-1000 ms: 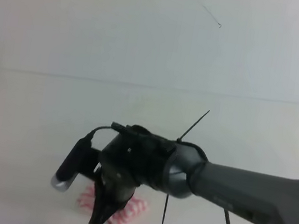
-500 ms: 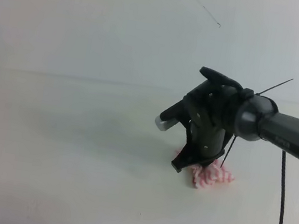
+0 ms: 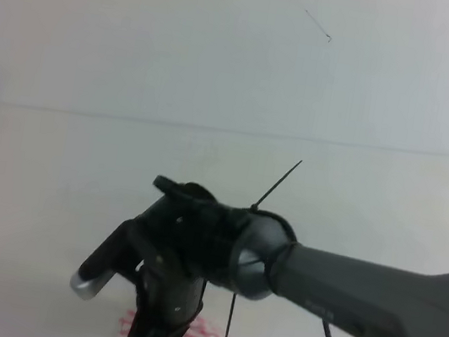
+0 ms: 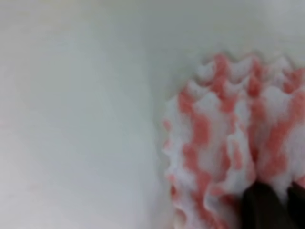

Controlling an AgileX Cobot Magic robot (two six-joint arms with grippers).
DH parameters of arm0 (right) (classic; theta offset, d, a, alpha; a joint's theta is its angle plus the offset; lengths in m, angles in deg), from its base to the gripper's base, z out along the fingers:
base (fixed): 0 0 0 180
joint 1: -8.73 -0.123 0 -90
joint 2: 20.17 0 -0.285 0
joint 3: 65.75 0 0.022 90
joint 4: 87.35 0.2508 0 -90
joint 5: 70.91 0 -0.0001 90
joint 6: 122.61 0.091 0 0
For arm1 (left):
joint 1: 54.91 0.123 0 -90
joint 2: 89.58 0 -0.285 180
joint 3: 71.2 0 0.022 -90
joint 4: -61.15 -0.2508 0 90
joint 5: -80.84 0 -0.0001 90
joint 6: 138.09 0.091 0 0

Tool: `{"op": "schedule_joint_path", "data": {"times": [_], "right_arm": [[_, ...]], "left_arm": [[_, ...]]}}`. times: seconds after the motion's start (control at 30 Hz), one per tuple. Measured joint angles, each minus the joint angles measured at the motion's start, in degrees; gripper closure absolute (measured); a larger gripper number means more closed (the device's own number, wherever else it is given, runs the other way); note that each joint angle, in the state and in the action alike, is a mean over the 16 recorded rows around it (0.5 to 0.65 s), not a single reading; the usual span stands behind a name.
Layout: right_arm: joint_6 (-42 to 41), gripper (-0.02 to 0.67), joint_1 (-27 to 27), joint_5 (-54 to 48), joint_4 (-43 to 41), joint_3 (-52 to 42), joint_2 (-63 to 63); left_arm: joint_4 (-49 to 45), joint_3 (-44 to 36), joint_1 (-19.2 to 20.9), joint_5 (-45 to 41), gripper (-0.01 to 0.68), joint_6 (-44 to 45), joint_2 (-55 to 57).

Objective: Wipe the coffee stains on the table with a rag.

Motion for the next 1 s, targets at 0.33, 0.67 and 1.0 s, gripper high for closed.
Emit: {"op": "schedule_joint_path", "data": {"times": [0.33, 0.67, 1.0], "right_arm": [[0.6, 0.633, 0.8, 7.7, 3.8, -12.3, 6.3], [4.3, 0.632, 19.2, 14.6, 0.3, -27.3, 16.3], [-0.3, 0.630, 30.6, 11.7, 6.5, -23.7, 19.1]], "left_arm": [[0.0, 0.2, 0.0, -0.1, 0.673, 0.0, 0.1], [0.0, 0.2, 0.0, -0.1, 0.673, 0.0, 0.1], [0.0, 0.0, 0.0, 0.0, 0.672, 0.0, 0.0]]}}
